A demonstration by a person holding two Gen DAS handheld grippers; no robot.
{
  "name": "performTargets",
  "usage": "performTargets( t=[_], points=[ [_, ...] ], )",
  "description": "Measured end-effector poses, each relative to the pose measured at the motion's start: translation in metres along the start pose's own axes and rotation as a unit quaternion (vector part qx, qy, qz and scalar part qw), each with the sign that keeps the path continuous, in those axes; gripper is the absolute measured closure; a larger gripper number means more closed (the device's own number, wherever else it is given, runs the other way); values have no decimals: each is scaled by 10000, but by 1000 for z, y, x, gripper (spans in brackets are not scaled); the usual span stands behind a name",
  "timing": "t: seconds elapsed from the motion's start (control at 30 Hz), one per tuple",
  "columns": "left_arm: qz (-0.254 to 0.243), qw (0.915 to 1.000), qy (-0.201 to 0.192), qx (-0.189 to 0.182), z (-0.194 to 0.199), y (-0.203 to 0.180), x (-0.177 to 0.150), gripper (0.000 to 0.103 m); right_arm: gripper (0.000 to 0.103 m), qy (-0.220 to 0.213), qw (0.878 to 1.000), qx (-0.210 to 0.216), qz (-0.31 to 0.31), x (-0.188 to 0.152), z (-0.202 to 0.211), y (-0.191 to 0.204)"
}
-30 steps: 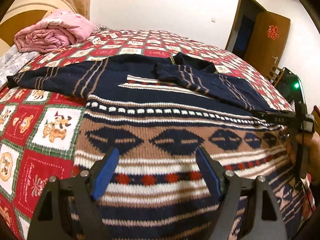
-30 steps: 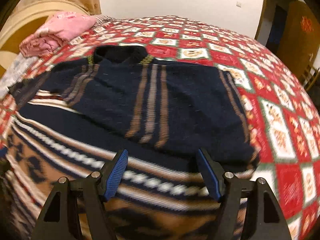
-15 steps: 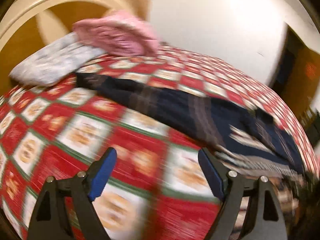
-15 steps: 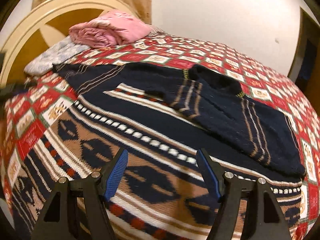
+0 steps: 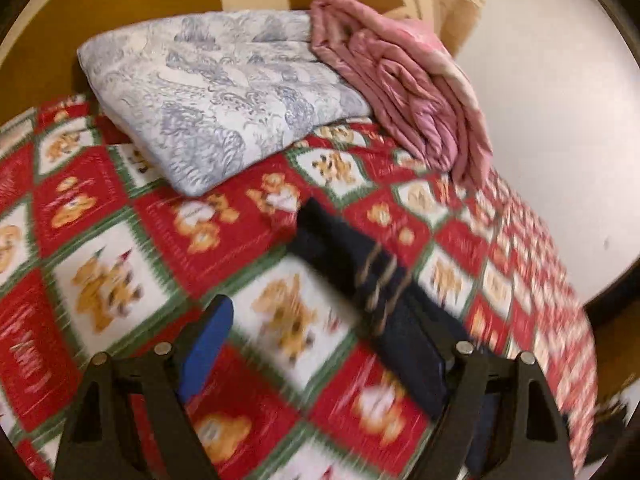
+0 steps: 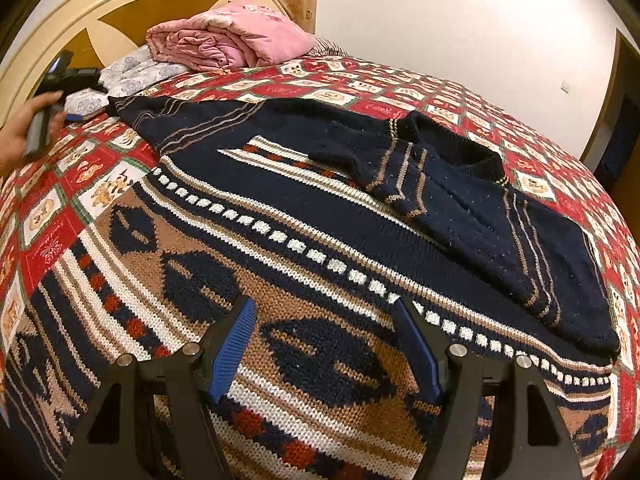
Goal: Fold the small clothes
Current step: 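Grasp the other sleeve cuff with the left gripper and lift it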
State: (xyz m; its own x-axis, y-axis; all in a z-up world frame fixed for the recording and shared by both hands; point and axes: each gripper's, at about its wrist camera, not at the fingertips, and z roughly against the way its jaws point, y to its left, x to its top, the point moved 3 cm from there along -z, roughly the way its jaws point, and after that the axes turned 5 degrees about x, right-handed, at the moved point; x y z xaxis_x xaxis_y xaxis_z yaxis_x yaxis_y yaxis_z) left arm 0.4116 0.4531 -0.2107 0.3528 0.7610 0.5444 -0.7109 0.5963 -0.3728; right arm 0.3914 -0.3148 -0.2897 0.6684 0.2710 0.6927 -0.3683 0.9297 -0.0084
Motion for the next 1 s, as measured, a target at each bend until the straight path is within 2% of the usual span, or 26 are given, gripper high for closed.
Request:
performTargets(
  t=[0.07,0.17,0.5,0.57,0.6,0.67,0.7,0.73,0.87,1.0],
  points=[
    [194,9997,83,-149,-8,-2,11,18,30,27,10000,-39,35,0,-2,2],
    [442,9988,135,-178,-19,-6,20,18,30,41,10000,-63,65,0,-3,2],
    [821,9959,278,-267,-47,-10,31,20,30,44,10000,28,-14,0,-5,1],
    [867,9954,308,-281,-51,-10,31,30,30,48,10000,33,-17,-1,-5,0],
    [846,9955,348,-255,-54,-10,31,40,30,48,10000,38,-23,-1,-5,0],
    [832,9952,434,-263,-59,-10,31,61,30,50,10000,64,-45,-1,-5,0],
    [801,9952,475,-315,-61,-11,30,81,30,52,9999,84,-63,-1,-5,-1],
    [748,9955,506,-276,-62,-11,29,89,30,57,9999,113,-85,-1,-6,-2],
    [510,9985,178,-1,-47,-14,30,90,29,65,9997,175,-147,-1,-6,-4],
    [301,9995,-64,44,-31,-18,30,90,29,59,9997,178,-152,-1,-6,-4]
  ],
)
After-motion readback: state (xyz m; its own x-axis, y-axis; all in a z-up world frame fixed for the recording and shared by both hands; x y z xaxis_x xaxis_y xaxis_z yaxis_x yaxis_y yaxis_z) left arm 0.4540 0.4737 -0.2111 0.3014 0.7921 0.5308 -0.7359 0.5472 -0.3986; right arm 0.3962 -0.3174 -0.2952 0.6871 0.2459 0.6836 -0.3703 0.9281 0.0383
